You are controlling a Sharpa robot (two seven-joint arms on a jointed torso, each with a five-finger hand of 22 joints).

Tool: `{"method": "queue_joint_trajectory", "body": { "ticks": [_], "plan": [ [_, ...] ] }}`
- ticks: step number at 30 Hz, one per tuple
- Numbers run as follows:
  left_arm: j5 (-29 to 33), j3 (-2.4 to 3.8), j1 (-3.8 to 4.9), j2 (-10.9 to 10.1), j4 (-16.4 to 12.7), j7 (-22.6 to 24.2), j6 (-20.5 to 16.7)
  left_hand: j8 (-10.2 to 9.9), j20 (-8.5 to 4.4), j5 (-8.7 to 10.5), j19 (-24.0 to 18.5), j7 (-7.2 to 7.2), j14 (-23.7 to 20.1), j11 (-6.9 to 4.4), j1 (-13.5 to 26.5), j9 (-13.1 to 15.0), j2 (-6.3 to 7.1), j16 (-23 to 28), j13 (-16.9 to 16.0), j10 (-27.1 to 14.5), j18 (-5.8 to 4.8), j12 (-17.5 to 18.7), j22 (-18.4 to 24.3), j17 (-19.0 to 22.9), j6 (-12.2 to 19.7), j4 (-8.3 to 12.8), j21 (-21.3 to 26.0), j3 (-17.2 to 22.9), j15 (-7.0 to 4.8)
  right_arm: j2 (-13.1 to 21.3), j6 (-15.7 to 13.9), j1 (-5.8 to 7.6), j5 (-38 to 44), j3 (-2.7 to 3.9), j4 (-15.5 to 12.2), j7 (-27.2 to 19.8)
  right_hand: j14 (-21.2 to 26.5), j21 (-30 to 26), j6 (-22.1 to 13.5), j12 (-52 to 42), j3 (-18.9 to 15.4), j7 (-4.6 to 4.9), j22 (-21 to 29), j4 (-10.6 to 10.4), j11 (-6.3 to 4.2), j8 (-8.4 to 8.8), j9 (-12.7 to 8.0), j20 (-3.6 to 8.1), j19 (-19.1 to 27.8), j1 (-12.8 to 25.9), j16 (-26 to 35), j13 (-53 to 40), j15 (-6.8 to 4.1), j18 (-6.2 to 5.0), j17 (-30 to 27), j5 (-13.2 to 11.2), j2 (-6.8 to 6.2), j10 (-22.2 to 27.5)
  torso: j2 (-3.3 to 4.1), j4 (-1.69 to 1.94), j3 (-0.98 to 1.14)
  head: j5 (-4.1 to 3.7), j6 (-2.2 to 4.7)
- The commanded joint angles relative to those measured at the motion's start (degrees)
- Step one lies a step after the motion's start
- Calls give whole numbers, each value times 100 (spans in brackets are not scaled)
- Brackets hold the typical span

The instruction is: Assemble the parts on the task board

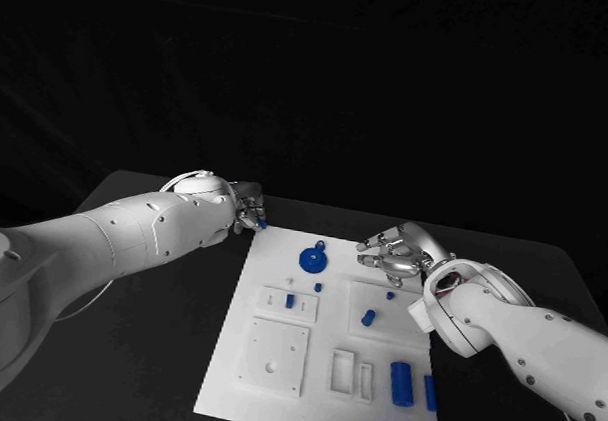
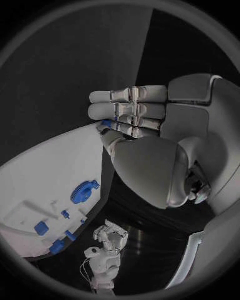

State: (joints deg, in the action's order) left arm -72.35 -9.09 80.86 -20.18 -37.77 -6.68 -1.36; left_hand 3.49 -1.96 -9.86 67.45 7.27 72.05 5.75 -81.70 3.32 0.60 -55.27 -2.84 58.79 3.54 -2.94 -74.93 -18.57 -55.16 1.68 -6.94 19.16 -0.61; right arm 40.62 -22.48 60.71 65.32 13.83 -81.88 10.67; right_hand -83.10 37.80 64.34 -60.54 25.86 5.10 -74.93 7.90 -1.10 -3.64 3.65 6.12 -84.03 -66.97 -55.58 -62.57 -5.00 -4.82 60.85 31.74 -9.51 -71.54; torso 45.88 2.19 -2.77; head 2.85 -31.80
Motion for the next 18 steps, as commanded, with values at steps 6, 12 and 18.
{"method": "queue_joint_trajectory", "body": {
  "ticks": [6, 12, 18],
  "plan": [
    [7, -44, -103, 32, -10, -9, 672, 6, 31, -149, -163, 34, 61, -24, 141, 25, -87, -164, -38, 388, 164, -36, -156, -10, -464, -19, -512, 451, 6, 4, 1, -2, 55, 0, -14, -33, 12, -12, -20, -21, 4, 10, -435, -8, 2, 9, -5, -25, -177, 43, 14, 2, 16, -50, 3, 33, 29, 41, -1, 5, -2, -10, -1],
    [11, -46, -103, 43, 4, 73, 596, 6, 38, -153, -295, 37, 67, -18, 179, 25, -67, -180, -42, 407, 176, -39, -143, 14, -455, 1, -782, 512, 14, 7, -6, -2, 55, 0, -25, -36, 12, -12, -20, -21, 4, 10, -435, -8, 2, 9, -5, -25, -177, 43, 14, 2, 16, -50, 3, 33, 29, 41, -1, 7, -1, -10, 5],
    [86, -47, -103, 39, 1, 192, 397, 9, 42, -134, -284, 27, 87, -31, 228, 27, -59, -201, -42, 500, 171, -40, -127, 12, -520, -51, -800, 472, 16, 9, -18, -2, 55, 0, -30, -39, 12, -12, -20, -21, 4, 10, -435, -8, 2, 9, -5, -25, -177, 43, 14, 2, 16, -50, 3, 33, 29, 41, -1, 7, -4, -14, 10]
  ]
}}
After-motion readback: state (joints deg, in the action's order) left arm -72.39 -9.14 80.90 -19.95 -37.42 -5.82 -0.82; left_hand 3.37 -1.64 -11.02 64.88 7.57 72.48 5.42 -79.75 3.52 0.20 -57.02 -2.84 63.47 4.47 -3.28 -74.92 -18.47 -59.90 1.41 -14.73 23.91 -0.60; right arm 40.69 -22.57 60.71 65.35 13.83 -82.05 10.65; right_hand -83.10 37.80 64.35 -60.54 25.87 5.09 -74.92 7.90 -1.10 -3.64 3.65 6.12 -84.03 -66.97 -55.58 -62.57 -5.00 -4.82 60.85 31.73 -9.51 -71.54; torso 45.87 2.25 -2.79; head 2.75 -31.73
